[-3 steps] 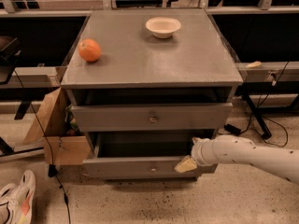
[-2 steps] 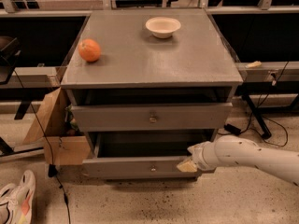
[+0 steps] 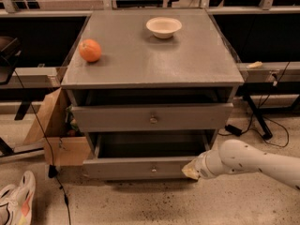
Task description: Close middle drawer
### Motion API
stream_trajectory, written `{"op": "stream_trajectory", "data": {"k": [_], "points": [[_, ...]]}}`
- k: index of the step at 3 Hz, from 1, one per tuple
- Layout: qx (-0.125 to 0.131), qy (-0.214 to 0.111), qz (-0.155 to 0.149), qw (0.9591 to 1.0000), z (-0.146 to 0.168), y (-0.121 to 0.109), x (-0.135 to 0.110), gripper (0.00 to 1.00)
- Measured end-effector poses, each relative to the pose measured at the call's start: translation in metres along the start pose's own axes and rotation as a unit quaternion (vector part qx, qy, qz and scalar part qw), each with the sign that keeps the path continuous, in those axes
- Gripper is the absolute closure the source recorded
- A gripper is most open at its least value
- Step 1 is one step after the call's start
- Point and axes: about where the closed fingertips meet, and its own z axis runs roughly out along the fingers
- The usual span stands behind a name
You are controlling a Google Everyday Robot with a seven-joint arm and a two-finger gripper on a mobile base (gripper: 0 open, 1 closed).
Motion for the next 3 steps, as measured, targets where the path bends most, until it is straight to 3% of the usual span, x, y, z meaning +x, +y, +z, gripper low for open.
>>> {"op": "stream_trajectory", "data": {"k": [1,2,3], "points": [[-0.031,0.006,0.037,0.9988,0.026,-0.004,0.015,1.00],[-0.052,0.008,0.059,0.9969,0.048,-0.019,0.020,1.00],[-0.050,0.003,0.068,0.9964,0.058,-0.045,0.013,1.00]]}}
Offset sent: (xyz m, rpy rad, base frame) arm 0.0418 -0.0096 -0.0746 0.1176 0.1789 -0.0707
